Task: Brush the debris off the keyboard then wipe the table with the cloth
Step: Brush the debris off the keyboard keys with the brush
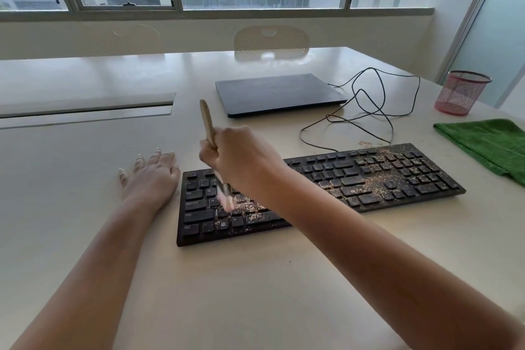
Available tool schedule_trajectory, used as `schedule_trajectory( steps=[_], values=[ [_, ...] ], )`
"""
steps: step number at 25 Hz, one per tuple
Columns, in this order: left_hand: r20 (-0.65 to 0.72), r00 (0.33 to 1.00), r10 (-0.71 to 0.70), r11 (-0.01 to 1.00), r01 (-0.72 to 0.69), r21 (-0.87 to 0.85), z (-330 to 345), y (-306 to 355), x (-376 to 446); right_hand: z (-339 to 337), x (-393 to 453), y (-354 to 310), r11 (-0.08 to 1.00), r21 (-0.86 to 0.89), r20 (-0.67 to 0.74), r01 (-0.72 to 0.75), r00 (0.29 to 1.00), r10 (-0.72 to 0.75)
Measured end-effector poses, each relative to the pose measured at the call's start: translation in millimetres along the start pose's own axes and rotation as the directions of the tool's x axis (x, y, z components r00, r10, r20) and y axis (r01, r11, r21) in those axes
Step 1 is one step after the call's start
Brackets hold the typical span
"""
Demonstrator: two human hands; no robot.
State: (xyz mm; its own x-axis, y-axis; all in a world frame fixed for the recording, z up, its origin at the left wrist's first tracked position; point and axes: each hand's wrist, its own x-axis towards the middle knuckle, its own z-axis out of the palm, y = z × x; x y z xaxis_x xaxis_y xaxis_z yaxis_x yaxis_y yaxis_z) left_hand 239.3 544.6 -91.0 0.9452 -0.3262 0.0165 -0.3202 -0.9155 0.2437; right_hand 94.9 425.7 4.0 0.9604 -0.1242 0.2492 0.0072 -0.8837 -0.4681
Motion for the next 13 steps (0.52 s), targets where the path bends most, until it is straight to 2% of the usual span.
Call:
schedule_trajectory(
  steps=[3, 6, 8, 10, 12, 13],
  values=[
    [-0.014, 1.0, 0.005, 1.0, -0.005, 0.007, 1.2, -0.4, 0.6, 15.0, -5.5, -13.2, 0.988, 0.115, -0.021, 0.099, 0.995, -0.098],
    [-0.015, 1.0, 0.004, 1.0, -0.004, 0.002, 0.5, 0.7, 1.3, 9.7, -5.2, -2.2, 0.995, -0.081, -0.026, 0.05, 0.998, -0.053],
    [-0.012, 1.0, 0.004, 1.0, -0.003, 0.014, 0.0, 1.3, 1.2, 2.9, -6.6, 6.1, 0.985, -0.174, -0.15, 0.021, 0.988, -0.048],
    [-0.012, 1.0, 0.012, 1.0, -0.012, 0.016, -1.0, 1.3, -0.8, 6.4, -8.3, 3.2, 0.993, -0.033, -0.199, 0.112, 0.973, -0.116],
    [-0.017, 0.999, 0.035, 0.999, -0.034, 0.026, -0.8, -0.8, -2.7, 16.9, -8.6, -4.7, 0.967, 0.193, -0.078, 0.169, 0.985, -0.156],
    [-0.016, 0.999, 0.036, 0.999, -0.036, 0.021, -1.1, -1.3, -3.3, 19.7, -8.5, -5.3, 0.962, 0.226, -0.004, 0.154, 0.988, -0.157]
  ],
)
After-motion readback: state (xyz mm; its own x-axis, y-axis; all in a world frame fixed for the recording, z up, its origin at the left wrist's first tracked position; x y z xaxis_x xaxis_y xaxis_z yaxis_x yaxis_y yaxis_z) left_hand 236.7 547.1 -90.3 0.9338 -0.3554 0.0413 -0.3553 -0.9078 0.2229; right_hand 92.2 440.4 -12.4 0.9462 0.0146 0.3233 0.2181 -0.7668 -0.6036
